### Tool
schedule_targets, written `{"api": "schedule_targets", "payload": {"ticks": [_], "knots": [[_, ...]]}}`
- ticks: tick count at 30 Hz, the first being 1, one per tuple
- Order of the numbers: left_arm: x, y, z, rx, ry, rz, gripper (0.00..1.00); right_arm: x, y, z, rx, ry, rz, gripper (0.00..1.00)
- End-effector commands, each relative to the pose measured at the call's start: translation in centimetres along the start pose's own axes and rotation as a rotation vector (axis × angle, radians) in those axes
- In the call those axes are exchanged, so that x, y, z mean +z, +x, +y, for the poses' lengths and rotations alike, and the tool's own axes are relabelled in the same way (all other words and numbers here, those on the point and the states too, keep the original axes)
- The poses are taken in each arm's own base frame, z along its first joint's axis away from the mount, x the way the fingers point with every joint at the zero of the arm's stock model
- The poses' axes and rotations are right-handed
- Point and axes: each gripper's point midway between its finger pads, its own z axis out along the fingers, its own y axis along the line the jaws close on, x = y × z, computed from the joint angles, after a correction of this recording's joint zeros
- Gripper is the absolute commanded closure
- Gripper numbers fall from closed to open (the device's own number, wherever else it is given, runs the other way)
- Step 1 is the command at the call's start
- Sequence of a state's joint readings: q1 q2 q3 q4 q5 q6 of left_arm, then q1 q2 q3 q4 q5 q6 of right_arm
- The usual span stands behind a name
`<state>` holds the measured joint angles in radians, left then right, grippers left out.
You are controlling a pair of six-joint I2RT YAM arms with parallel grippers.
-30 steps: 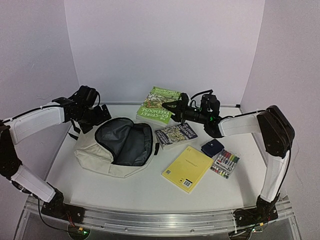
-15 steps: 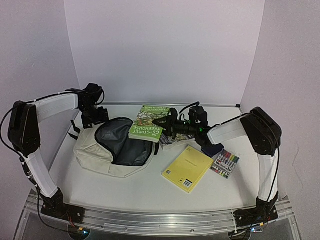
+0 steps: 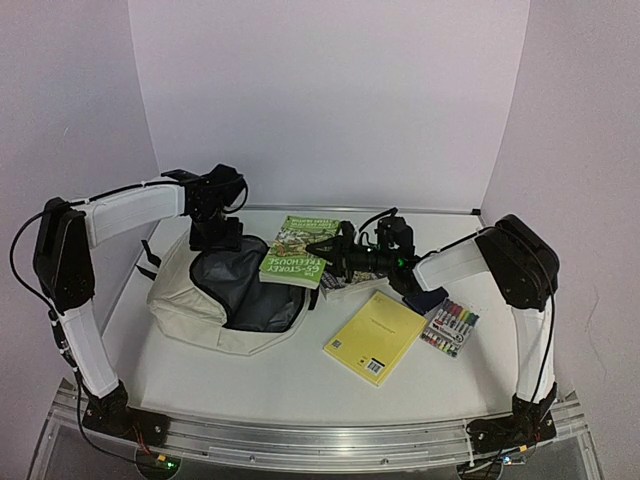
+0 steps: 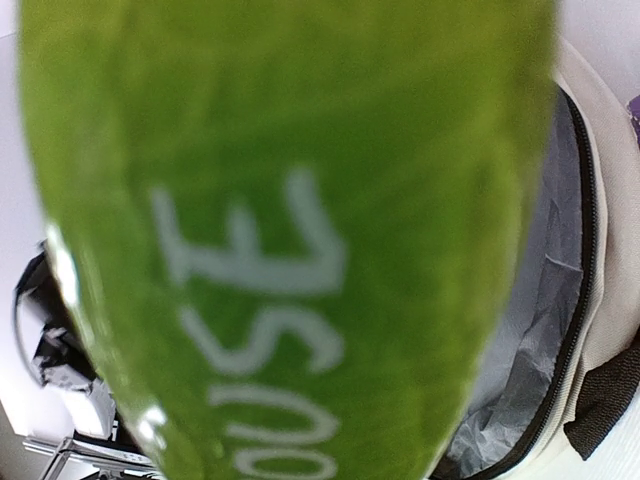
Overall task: Pack the student bag
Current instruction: Place the book in the student bag.
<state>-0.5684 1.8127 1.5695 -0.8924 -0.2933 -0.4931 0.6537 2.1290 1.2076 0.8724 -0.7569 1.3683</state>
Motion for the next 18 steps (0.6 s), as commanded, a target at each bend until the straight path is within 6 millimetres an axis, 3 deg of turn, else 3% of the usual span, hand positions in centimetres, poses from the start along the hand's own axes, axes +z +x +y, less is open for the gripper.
{"api": "schedule_targets", "payload": {"ticks": [1,6,13,18], "knots": [[-2.7,-0.6,-1.6,0.064,0.068,-0.005,0.37,0.1,-0.1,3.1,-0.097,-0.102,-0.004,1.0],[-0.2,1.3,-4.5,0.114,0.138,0.073,0.39,0.0,-0.1,2.1,-0.082,-0.076,-0.014,1.0],[3.8,3.0,-5.5,0.167,0.081,0.139,0.36,-0.4,-0.2,1.2,-0.073,-0.044,-0.027,1.0],[5.6,3.5,-5.6,0.185,0.045,0.159,0.37,-0.9,-0.4,0.5,-0.065,-0.017,-0.043,1.0]]}}
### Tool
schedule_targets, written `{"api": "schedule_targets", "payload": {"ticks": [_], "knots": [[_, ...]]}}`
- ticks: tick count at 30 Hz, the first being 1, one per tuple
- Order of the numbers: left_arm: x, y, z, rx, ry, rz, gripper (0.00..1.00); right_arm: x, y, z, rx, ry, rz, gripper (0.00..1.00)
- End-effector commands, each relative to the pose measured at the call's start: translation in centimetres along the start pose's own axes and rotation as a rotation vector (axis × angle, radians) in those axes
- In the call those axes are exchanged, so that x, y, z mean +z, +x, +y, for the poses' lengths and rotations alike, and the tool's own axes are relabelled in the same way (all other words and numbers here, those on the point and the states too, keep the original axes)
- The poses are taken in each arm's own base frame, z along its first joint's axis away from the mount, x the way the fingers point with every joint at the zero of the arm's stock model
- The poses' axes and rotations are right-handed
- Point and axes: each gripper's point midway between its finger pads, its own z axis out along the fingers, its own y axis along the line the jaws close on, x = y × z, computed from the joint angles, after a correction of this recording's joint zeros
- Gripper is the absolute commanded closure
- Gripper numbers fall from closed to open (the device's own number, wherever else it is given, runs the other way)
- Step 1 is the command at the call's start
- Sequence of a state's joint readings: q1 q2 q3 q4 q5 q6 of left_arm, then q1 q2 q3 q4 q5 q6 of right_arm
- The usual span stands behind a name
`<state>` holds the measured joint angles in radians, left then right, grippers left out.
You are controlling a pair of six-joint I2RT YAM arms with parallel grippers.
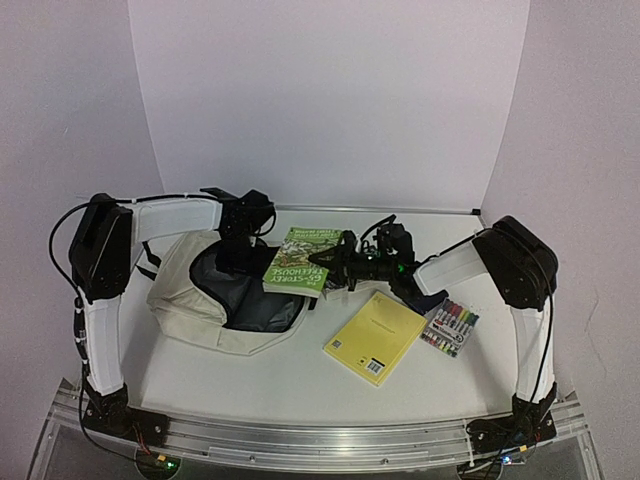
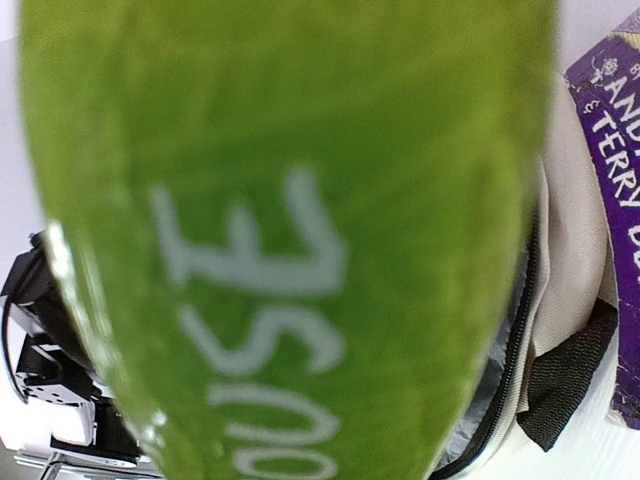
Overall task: Pack the student bag
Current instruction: Place the book in the student bag.
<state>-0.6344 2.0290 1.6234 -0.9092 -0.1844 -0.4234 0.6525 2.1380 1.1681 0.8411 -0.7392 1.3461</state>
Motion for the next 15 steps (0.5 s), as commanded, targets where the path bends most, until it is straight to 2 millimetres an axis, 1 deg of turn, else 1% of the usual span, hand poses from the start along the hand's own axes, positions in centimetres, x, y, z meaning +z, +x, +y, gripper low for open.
{"api": "schedule_targets", "payload": {"ticks": [1,2,4,6,7,11,14,15], "knots": [[-0.4,-1.8,-0.6,0.017,-0.009,-0.037,0.38,-0.7,-0.8,3.2,-0.092,-0.08,-0.038,1.0],[-0.1,-1.8,-0.6,0.021,-0.015,-0.031,0.39,-0.8,-0.8,3.2,-0.094,-0.077,-0.039,1.0],[0.6,-1.6,-0.4,0.03,-0.043,-0.014,0.44,-0.8,-0.7,3.1,-0.097,-0.074,-0.037,1.0],[0.9,-1.6,-0.4,0.033,-0.06,-0.01,0.52,-0.8,-0.7,3.1,-0.099,-0.073,-0.035,1.0],[0.8,-1.6,-0.3,0.033,-0.061,-0.011,0.58,-0.7,-0.7,3.2,-0.102,-0.075,-0.033,1.0],[-0.4,-1.8,-0.1,0.022,-0.058,-0.031,0.8,-0.6,-0.8,3.7,-0.11,-0.085,-0.031,1.0],[-2.1,-2.0,0.2,0.01,-0.043,-0.061,0.95,-0.3,-1.0,4.2,-0.11,-0.098,-0.03,1.0],[-2.9,-2.2,0.2,0.004,-0.036,-0.076,0.99,-0.1,-1.0,4.2,-0.11,-0.102,-0.028,1.0]]}}
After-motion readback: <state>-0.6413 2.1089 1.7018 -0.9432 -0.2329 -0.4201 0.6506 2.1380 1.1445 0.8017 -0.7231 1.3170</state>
